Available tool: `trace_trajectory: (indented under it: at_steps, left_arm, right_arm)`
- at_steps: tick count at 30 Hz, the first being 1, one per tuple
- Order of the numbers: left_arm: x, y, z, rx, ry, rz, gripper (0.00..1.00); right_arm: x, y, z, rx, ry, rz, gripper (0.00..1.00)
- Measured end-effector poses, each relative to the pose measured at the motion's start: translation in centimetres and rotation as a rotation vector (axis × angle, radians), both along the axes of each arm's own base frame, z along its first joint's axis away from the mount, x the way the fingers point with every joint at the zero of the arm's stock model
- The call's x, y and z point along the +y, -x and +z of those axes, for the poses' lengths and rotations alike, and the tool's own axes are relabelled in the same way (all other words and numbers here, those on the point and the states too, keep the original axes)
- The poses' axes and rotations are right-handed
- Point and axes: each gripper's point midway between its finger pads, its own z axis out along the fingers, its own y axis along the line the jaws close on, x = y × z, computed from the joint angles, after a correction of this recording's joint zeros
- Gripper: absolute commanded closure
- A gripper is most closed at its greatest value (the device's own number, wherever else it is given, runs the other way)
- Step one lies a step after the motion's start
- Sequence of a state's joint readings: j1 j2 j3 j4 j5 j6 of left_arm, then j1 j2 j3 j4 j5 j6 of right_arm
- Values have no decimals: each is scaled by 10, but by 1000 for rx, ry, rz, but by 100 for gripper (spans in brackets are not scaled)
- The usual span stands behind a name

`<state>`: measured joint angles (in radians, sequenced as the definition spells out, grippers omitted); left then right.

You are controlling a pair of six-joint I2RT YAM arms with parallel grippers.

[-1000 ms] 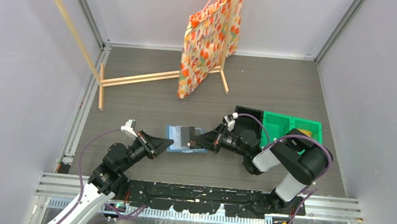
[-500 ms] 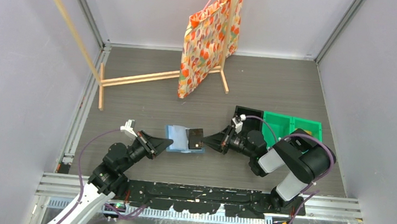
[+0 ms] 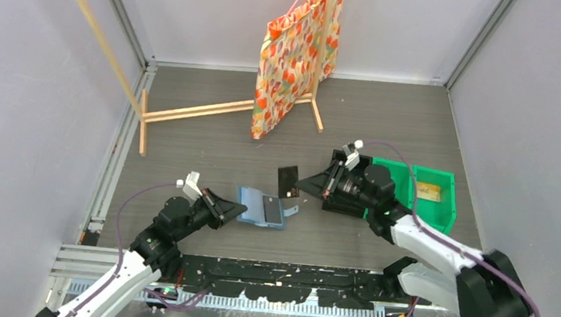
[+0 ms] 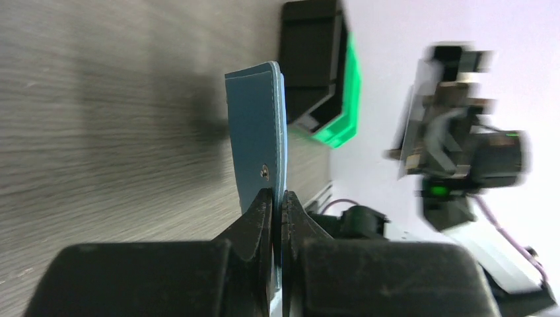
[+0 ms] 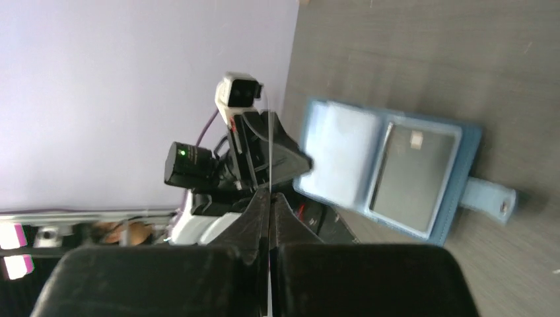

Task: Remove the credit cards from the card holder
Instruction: Place the credit card in the storage box.

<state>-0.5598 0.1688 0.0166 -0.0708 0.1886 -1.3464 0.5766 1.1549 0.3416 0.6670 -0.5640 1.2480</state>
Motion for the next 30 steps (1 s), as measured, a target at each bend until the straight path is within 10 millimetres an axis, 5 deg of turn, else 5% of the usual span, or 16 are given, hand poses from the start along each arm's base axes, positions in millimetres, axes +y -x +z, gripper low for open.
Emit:
trace_trajectory:
  at_steps: [6, 12, 15, 21, 30]
  left_arm:
    - [-9, 1, -36, 127, -86, -58, 99]
    - [-20, 1, -53, 169, -133, -134, 100]
    - [-26, -2, -46, 145, -143, -169, 100]
    - [-38, -12, -24, 65, -136, -218, 99]
    - [-39, -10, -29, 80, -141, -235, 99]
  right_arm:
    - [-51, -28, 42, -164, 196, -150, 99]
    - [-123, -43, 22, -100, 427, -325, 99]
    - [-150, -40, 9, -44, 538, -371, 99]
    - [-172, -32, 13, -29, 695, -392, 99]
    - [-191, -39, 4, 70, 808, -444, 99]
